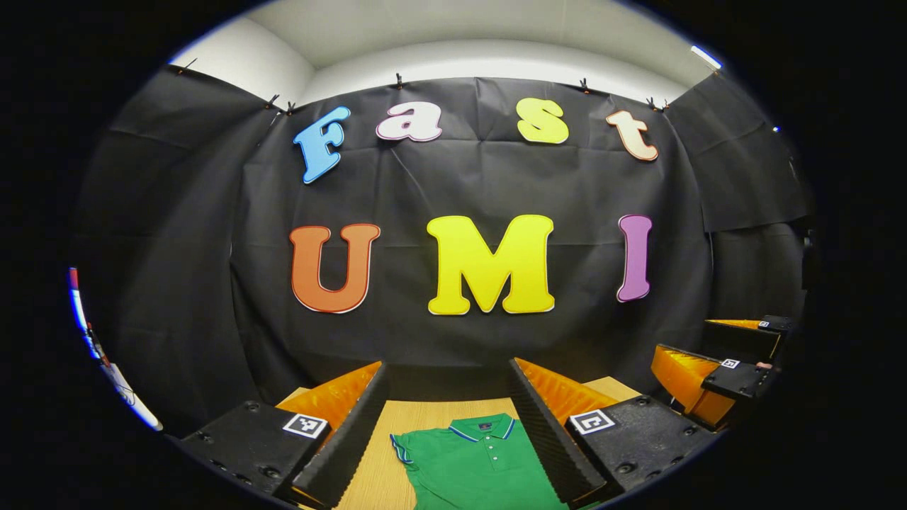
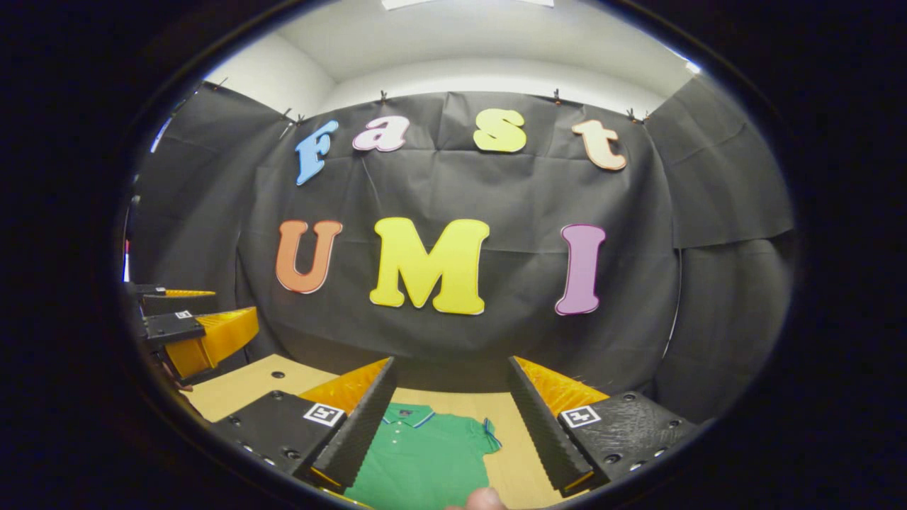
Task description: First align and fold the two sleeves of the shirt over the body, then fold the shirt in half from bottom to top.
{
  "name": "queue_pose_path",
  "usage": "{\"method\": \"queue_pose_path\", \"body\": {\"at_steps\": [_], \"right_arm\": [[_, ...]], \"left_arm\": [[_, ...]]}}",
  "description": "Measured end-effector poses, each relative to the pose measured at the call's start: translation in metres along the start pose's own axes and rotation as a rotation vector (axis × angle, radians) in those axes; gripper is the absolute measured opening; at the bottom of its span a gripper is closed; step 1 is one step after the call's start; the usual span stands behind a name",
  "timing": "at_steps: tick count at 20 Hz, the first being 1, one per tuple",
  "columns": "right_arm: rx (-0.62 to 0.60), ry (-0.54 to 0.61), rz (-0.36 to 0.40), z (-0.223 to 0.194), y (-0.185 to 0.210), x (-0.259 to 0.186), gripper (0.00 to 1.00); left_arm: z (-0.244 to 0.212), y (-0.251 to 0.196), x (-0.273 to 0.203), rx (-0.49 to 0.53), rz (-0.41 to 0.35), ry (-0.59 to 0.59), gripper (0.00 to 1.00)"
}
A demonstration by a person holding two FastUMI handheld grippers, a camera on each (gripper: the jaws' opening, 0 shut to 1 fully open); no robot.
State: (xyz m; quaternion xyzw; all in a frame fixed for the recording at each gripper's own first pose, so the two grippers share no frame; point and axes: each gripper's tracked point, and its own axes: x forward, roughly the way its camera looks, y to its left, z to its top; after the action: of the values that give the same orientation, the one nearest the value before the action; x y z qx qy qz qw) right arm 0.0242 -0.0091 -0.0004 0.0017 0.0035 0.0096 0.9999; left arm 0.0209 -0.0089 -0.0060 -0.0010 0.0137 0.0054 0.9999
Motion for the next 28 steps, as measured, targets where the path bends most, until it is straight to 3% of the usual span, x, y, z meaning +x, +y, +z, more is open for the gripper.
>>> {"method": "queue_pose_path", "body": {"at_steps": [12, 15, 21, 28], "right_arm": [[0.002, 0.056, 0.018, -0.021, -0.03, 0.034, 0.93], [0.015, 0.091, 0.03, -0.036, -0.044, 0.048, 0.96], [0.016, 0.195, 0.039, -0.096, -0.078, 0.091, 0.95], [-0.011, 0.407, 0.111, -0.202, -0.098, 0.153, 0.95]], "left_arm": [[-0.004, -0.017, 0.021, -0.002, 0.031, 0.012, 1.0], [-0.006, -0.025, 0.028, -0.001, 0.035, 0.018, 1.0], [-0.003, -0.046, 0.046, 0.0, 0.034, 0.015, 1.0], [-0.007, -0.069, 0.07, 0.016, 0.053, 0.028, 1.0]]}}
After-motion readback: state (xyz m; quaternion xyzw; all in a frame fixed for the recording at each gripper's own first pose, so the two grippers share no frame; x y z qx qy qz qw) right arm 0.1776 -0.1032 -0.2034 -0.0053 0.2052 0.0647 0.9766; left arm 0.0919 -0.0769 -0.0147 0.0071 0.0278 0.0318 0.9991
